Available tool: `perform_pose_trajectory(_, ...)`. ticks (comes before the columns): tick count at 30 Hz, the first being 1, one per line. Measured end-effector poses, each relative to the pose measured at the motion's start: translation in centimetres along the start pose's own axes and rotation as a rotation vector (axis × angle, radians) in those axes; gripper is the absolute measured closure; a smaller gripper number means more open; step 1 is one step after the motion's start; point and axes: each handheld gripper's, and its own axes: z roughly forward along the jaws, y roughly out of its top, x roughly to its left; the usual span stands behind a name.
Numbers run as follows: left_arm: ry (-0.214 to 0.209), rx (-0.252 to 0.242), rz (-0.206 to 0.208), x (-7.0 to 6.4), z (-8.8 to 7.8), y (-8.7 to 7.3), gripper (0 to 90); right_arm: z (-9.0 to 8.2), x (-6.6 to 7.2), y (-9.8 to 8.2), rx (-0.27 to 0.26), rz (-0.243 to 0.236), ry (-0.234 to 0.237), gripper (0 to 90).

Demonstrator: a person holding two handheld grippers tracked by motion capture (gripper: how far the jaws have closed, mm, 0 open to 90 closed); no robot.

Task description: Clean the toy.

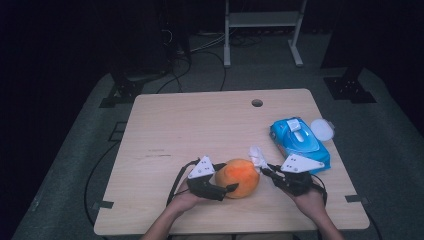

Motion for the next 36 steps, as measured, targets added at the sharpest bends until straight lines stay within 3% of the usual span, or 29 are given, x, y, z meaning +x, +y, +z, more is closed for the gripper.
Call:
perform_pose_trajectory(3, 0.008, -0.012, -0.035, 0.5, -0.3, -0.1, 21.5, -0.1, -1.0, -0.7, 0.032, 0.017, -0.025, 81.5)
perform_pose_trajectory(5, 0.003, -0.017, -0.054, 0.6, -0.3, -0.1, 21.4, -0.1, -0.8, -0.7, 0.022, 0.021, 0.004, 81.5)
perform_pose_trajectory(7, -0.001, -0.016, -0.048, 0.5, 0.0, -0.1, 21.3, 0.3, 0.0, -0.2, 0.019, -0.003, 0.028, 81.5)
perform_pose_trajectory(10, 0.016, -0.001, -0.019, -0.2, 0.5, 0.2, 20.4, 0.6, 1.7, 0.8, 0.011, -0.056, 0.051, 81.5)
perform_pose_trajectory(11, 0.018, -0.002, -0.018, -0.4, 0.6, 0.2, 20.5, 0.5, 2.2, 1.2, -0.004, -0.065, 0.073, 81.6)
perform_pose_trajectory(14, 0.024, 0.017, 0.037, -1.4, 1.3, 0.4, 20.1, 0.5, 3.7, 2.2, -0.033, -0.1, 0.132, 81.5)
perform_pose_trajectory(16, 0.025, 0.029, 0.05, -1.6, 1.2, 0.5, 18.7, 0.7, 4.2, 2.5, -0.035, -0.122, 0.142, 81.5)
perform_pose_trajectory(19, -0.005, 0.031, 0.043, -1.2, 0.8, 0.3, 19.6, 0.6, 3.3, 2.2, -0.039, -0.103, 0.136, 81.5)
perform_pose_trajectory(20, -0.005, 0.031, 0.043, -1.2, 0.8, 0.3, 19.6, 0.5, 2.5, 1.8, -0.031, -0.087, 0.104, 81.5)
perform_pose_trajectory(22, -0.049, 0.033, 0.072, -1.1, 0.6, 0.3, 19.1, 0.5, 1.1, 1.0, -0.008, -0.056, 0.055, 81.5)
perform_pose_trajectory(25, -0.096, 0.014, 0.088, -1.1, 0.3, 0.5, 15.1, 0.3, 0.2, 0.0, 0.007, -0.018, 0.033, 81.5)
perform_pose_trajectory(27, -0.088, 0.021, 0.081, -0.8, 0.2, 0.7, 9.5, 0.3, 0.2, 0.0, 0.008, -0.026, 0.028, 81.5)
perform_pose_trajectory(28, -0.058, 0.034, 0.082, -0.6, 0.3, 0.6, 9.5, 0.4, 0.3, 0.1, 0.005, -0.025, 0.032, 81.6)
perform_pose_trajectory(30, -0.044, 0.028, 0.089, -0.5, 0.5, 0.3, 13.8, 0.4, 0.6, 0.4, -0.005, -0.025, 0.047, 81.6)
perform_pose_trajectory(32, -0.016, 0.012, 0.1, -0.8, 0.6, 0.3, 23.5, 0.3, 1.2, 1.0, -0.022, -0.029, 0.071, 81.6)
perform_pose_trajectory(36, 0.008, 0.015, 0.106, -1.2, 0.9, 0.6, 31.7, 0.1, 3.2, 2.3, -0.088, -0.041, 0.182, 81.6)
